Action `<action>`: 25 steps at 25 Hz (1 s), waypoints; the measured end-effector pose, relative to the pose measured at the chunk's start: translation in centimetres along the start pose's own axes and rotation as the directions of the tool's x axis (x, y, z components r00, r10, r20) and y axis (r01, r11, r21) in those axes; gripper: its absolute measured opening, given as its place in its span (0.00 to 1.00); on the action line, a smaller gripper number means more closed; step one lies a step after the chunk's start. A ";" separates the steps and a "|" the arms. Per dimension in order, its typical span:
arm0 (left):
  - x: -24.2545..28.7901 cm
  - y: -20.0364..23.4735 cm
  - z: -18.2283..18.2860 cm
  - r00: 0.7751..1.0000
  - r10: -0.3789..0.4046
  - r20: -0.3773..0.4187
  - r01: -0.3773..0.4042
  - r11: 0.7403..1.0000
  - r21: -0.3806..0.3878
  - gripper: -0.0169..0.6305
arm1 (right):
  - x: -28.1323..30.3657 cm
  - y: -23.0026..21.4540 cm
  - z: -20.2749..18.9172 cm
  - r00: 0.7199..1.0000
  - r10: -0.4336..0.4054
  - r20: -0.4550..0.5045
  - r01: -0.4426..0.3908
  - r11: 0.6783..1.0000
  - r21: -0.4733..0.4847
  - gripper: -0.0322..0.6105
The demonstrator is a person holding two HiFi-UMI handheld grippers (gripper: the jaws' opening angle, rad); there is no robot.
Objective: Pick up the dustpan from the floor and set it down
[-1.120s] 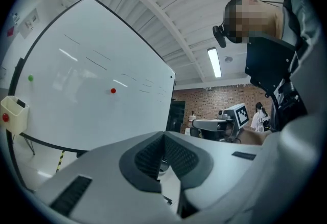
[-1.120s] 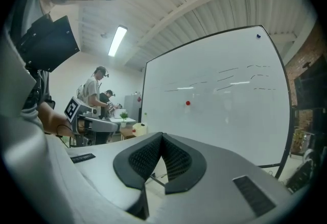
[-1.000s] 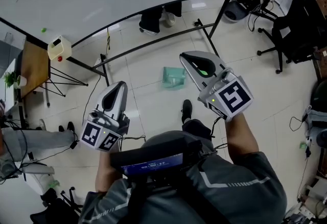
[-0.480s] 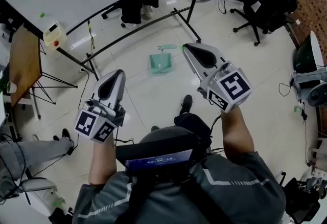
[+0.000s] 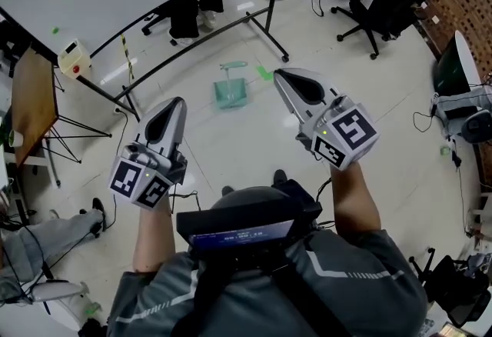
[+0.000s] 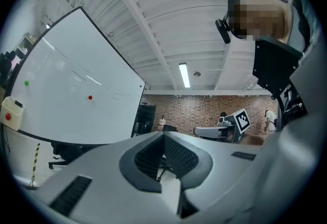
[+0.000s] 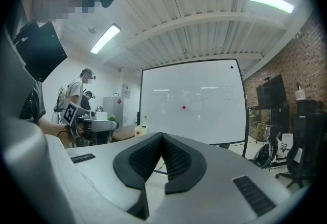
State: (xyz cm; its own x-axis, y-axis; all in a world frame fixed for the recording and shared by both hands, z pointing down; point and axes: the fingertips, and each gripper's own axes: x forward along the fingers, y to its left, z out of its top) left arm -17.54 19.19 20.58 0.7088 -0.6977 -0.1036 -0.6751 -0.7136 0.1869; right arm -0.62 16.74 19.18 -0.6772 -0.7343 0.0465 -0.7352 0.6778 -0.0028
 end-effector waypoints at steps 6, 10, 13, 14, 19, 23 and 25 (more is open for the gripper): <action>2.4 -5.0 -0.7 0.999 0.044 -0.003 -0.044 0.999 -0.010 0.06 | -4.9 -2.2 0.5 0.999 0.050 -0.004 -0.050 0.999 -0.003 0.06; 4.3 -7.7 -0.6 0.998 0.058 0.003 -0.058 0.998 -0.002 0.06 | -7.4 -4.3 1.1 0.998 0.062 0.004 -0.062 0.998 -0.006 0.06; 5.1 -8.6 -1.0 0.998 0.069 0.000 -0.069 0.998 0.000 0.06 | -8.3 -5.3 0.9 0.998 0.067 0.009 -0.067 0.998 0.000 0.06; 5.3 -8.8 -1.2 0.997 0.071 -0.001 -0.071 0.997 -0.001 0.06 | -8.5 -5.5 0.8 0.998 0.068 0.009 -0.068 0.998 -0.001 0.06; 5.8 -9.1 -1.7 0.998 0.065 -0.012 -0.065 0.998 0.007 0.06 | -8.7 -6.0 0.2 0.997 0.077 0.004 -0.076 0.997 -0.014 0.06; 6.1 -10.1 -1.6 0.998 0.068 -0.011 -0.068 0.998 0.008 0.06 | -9.7 -6.5 0.4 0.997 0.074 0.014 -0.074 0.997 0.001 0.06; 6.1 -10.1 -1.6 0.997 0.072 -0.011 -0.072 0.997 0.008 0.06 | -9.7 -6.5 0.4 0.997 0.075 0.014 -0.075 0.997 -0.002 0.06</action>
State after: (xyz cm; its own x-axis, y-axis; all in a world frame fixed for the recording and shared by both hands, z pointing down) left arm -6.12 22.25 19.61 0.6606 -0.7465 -0.0793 -0.7260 -0.6622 0.1858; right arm 10.70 19.47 18.35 -0.7311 -0.6815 0.0318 -0.6820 0.7314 -0.0047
